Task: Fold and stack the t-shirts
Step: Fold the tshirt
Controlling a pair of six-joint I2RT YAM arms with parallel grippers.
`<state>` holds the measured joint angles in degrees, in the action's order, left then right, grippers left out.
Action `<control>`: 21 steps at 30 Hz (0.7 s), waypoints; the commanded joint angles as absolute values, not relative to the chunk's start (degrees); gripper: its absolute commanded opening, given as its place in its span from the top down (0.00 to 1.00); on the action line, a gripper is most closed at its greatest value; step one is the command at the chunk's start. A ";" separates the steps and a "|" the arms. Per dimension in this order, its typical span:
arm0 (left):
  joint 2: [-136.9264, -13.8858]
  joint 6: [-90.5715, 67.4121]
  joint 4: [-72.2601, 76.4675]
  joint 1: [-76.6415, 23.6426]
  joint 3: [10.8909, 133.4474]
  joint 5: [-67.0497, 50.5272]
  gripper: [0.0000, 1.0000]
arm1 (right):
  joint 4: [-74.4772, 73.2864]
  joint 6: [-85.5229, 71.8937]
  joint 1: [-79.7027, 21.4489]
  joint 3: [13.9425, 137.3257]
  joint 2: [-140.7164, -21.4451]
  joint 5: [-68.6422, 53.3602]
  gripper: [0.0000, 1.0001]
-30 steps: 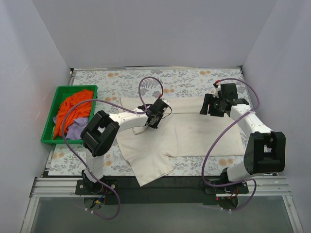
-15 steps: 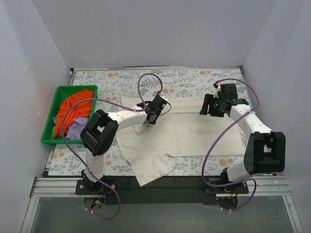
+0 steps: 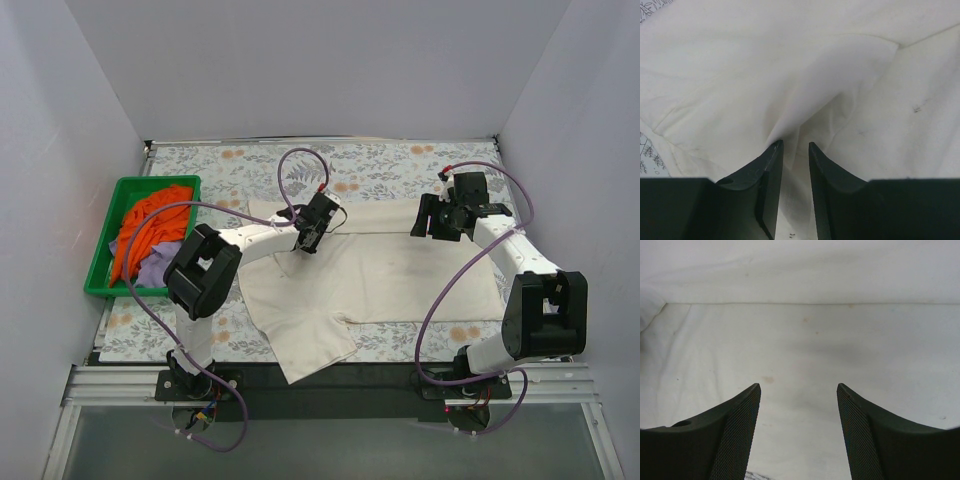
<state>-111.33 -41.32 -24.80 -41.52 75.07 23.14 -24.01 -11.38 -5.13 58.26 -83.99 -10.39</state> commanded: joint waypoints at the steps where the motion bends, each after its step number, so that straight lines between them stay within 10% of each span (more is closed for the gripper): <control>1: -111.45 -40.96 -23.47 -41.31 75.59 22.50 0.72 | -23.29 -10.63 -5.10 58.45 -84.02 -11.16 0.42; 21: -108.90 -39.55 -23.20 -35.51 74.36 24.43 0.69 | -23.47 -10.37 -5.10 58.27 -83.67 -11.69 0.42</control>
<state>-111.33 -40.16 -23.88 -36.95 74.81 22.94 -24.01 -11.14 -5.13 58.26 -84.01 -11.09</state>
